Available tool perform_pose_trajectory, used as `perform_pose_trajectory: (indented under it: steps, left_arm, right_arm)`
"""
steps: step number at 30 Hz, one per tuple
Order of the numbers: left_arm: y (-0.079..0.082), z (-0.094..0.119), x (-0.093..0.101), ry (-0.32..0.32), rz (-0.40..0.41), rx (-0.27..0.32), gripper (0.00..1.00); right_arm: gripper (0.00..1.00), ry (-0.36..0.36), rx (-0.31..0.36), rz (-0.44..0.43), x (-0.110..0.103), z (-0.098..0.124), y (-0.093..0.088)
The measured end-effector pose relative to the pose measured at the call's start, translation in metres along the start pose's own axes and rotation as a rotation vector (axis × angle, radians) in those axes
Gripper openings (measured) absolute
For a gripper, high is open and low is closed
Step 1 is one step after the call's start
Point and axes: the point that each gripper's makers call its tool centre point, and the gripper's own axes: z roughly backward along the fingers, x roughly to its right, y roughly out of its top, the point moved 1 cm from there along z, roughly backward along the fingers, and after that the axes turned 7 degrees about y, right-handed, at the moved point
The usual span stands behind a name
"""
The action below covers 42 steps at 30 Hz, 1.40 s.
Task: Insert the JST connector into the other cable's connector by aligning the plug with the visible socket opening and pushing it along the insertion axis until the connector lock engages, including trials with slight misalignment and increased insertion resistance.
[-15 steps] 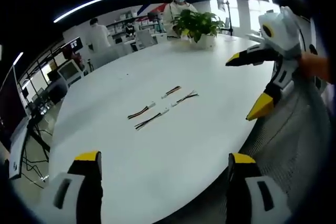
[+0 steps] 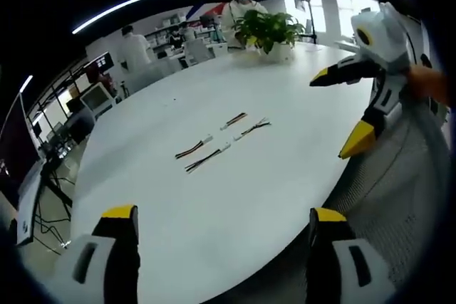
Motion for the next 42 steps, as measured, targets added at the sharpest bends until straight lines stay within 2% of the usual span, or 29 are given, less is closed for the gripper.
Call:
perform_pose_trajectory:
  steps: [8,17,19,21,22,24,26,31,36,42]
  left_arm:
    - [-0.002,0.000,0.002,0.015,-0.056,-0.005,0.97]
    - [-0.005,-0.001,0.004,0.004,-0.067,-0.019,0.94]
    - [-0.004,-0.001,0.003,0.013,-0.079,-0.012,0.91]
    - [-0.006,-0.002,0.002,0.012,-0.081,-0.024,0.90]
    - [-0.006,-0.002,0.002,0.015,-0.081,-0.029,0.90]
    - [-0.006,-0.003,0.002,0.016,-0.084,-0.030,0.90]
    - [-0.006,-0.004,0.002,0.016,-0.088,-0.035,0.90]
    - [-0.007,-0.005,0.001,0.025,-0.105,-0.046,0.89]
    - [-0.002,-0.004,-0.003,0.029,-0.065,-0.032,0.86]
    - [-0.003,-0.005,0.001,0.017,-0.085,-0.047,0.85]
  right_arm:
    - [1.00,-0.006,-0.037,0.011,0.000,0.000,-0.007]
    - [0.99,-0.031,-0.032,-0.021,0.005,0.003,-0.009]
    - [0.95,-0.033,-0.044,-0.027,0.006,0.003,-0.011]
    - [0.87,-0.038,-0.069,-0.038,0.008,0.004,-0.014]
    - [0.84,-0.041,-0.061,-0.042,0.010,0.006,-0.012]
    - [0.85,-0.050,-0.034,-0.051,0.013,0.007,-0.008]
    - [0.87,-0.050,-0.034,-0.062,0.014,0.006,-0.009]
    - [0.84,-0.034,-0.030,-0.089,0.013,0.007,-0.009]
    - [0.83,-0.030,-0.028,-0.141,0.017,0.006,-0.011]
    - [0.83,-0.021,-0.025,-0.160,0.017,0.005,-0.009]
